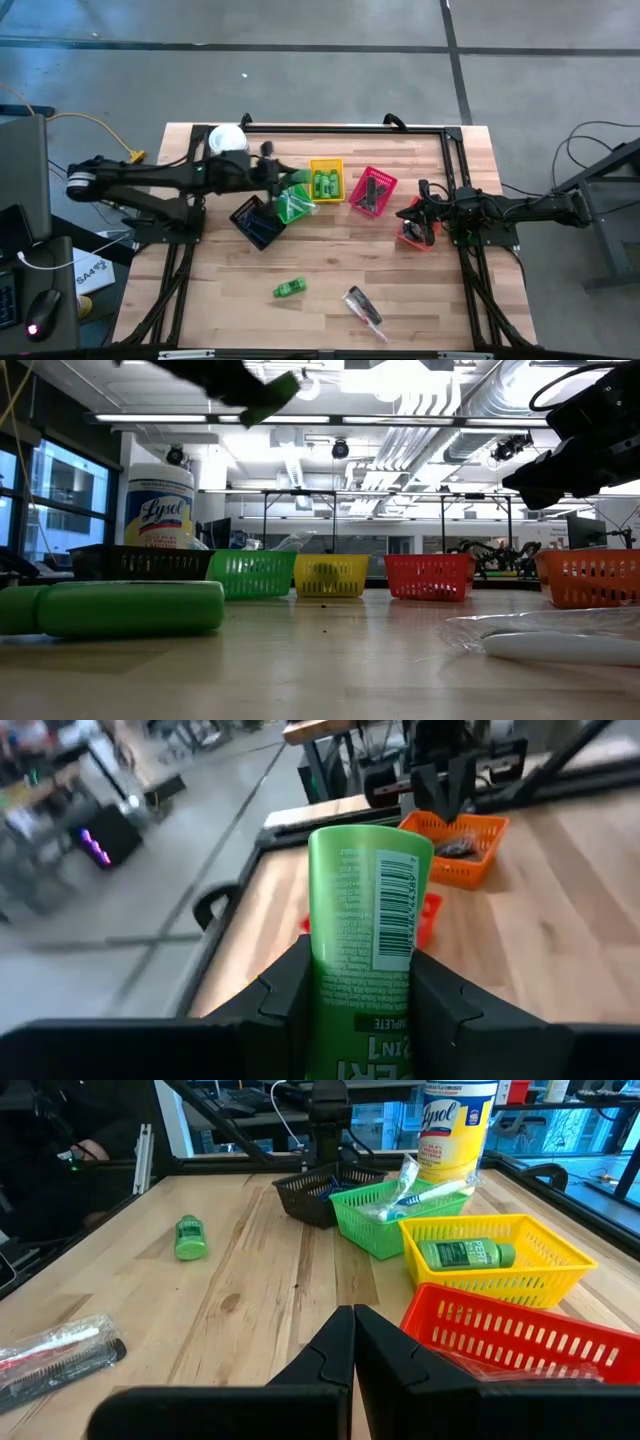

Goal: Pick & Place Travel size toiletries
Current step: Put the green shampoo bottle into the yellow bin

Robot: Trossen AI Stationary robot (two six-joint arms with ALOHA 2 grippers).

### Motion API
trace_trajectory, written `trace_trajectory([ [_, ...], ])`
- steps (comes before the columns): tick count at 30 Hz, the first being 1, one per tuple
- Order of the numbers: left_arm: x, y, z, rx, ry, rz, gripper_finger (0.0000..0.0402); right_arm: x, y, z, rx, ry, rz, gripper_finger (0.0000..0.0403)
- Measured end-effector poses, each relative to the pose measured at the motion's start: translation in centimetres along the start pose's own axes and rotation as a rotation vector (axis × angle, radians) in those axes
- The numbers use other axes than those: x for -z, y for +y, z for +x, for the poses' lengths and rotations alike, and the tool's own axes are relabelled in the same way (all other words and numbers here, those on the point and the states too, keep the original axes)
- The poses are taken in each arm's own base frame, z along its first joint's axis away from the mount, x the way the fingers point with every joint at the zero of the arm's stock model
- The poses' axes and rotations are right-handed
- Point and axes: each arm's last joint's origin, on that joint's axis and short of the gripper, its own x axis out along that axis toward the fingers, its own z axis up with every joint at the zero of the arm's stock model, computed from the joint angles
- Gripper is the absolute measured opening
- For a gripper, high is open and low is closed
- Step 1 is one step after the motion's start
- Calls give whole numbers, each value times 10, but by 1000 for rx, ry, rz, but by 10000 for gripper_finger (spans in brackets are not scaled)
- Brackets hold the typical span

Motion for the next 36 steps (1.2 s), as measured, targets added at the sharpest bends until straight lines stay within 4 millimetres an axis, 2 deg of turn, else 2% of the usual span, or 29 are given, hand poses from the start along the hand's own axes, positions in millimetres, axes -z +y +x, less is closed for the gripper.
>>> trace_trajectory([
  [3,-17,2,16,-34,23,167,104,0,0,0,0,0,0,2],
  [6,-26,4,33,-83,90,329,104,0,0,0,-2,1,0,2],
  [13,-27,5,65,-25,256,565,104,0,0,0,-6,0,0,2],
  [16,-21,7,78,5,320,649,104,0,0,0,-6,0,0,2],
  [26,-4,5,119,104,351,806,105,0,0,0,-7,-1,4,2],
  [36,31,-3,151,203,450,1034,109,0,0,0,-7,3,4,2],
])
